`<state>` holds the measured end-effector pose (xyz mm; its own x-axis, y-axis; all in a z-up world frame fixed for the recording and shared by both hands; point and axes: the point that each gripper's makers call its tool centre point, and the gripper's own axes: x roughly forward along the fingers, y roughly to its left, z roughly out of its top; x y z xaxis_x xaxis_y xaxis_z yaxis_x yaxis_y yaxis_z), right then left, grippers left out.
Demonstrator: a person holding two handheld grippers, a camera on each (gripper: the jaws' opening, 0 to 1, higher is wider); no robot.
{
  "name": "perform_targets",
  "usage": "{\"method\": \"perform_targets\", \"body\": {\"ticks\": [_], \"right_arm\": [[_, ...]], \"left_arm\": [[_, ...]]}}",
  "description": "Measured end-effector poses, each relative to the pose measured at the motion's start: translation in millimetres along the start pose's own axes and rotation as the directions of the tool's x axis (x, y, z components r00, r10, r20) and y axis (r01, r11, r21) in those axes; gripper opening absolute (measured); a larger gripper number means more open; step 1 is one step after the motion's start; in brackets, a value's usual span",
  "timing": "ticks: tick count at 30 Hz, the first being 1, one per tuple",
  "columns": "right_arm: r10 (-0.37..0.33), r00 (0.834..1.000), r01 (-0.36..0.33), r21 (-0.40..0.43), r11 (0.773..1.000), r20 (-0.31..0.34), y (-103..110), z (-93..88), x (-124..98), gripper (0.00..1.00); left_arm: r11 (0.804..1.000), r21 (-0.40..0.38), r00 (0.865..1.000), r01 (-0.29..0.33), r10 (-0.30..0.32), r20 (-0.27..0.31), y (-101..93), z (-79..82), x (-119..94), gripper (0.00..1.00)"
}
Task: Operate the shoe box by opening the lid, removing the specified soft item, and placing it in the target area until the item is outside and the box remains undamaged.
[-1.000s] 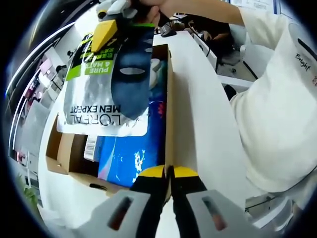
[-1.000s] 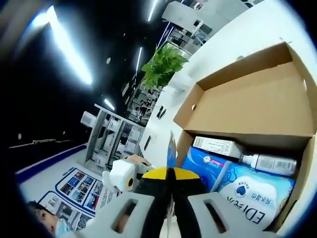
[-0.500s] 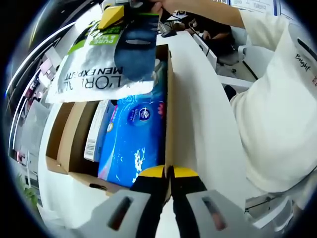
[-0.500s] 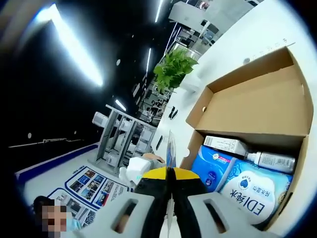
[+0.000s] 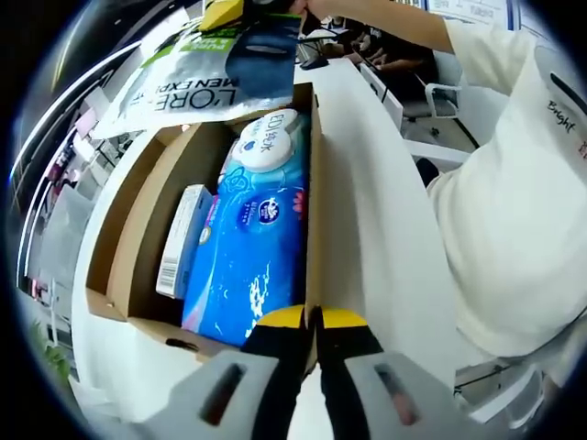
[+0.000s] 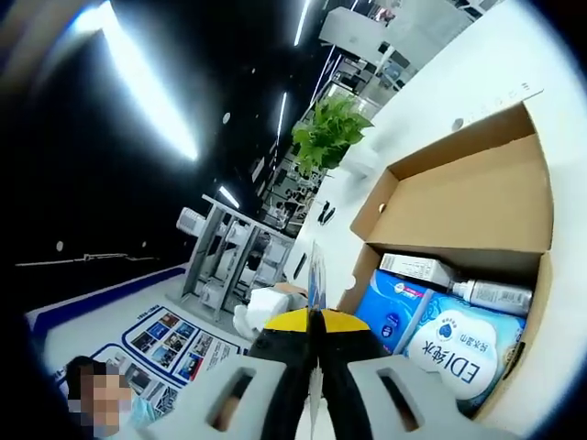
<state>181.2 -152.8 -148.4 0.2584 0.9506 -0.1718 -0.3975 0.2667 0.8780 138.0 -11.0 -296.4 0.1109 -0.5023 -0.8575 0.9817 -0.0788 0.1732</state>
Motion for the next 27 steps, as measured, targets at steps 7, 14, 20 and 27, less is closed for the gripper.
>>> {"method": "perform_targets", "body": {"ticks": [7, 14, 20, 27], "right_arm": [[0.035, 0.999, -0.034, -0.035, 0.999, 0.027, 21, 7.0, -24, 0.0], [0.046, 0.997, -0.044, -0.037, 0.998, 0.059, 29, 7.0, -46, 0.0], [0.031, 0.998, -0.028, -0.052, 0.998, 0.06, 24, 4.9, -64, 0.0], [0.043, 0.996, -0.04, -0.042, 0.998, 0.082, 27, 1.7, -79, 0.0]], "left_arm": [[1.0, -0.001, 1.0, 0.0, 0.0, 0.003, -0.6, -0.4, 0, 0.03], [1.0, 0.003, 1.0, -0.004, 0.004, 0.007, -1.7, -0.3, 0, 0.03], [1.0, 0.004, 1.0, -0.001, 0.001, 0.006, 0.9, -1.0, 1, 0.03], [1.0, 0.0, 1.0, -0.002, 0.002, 0.005, 1.9, -1.5, 1, 0.03]]}}
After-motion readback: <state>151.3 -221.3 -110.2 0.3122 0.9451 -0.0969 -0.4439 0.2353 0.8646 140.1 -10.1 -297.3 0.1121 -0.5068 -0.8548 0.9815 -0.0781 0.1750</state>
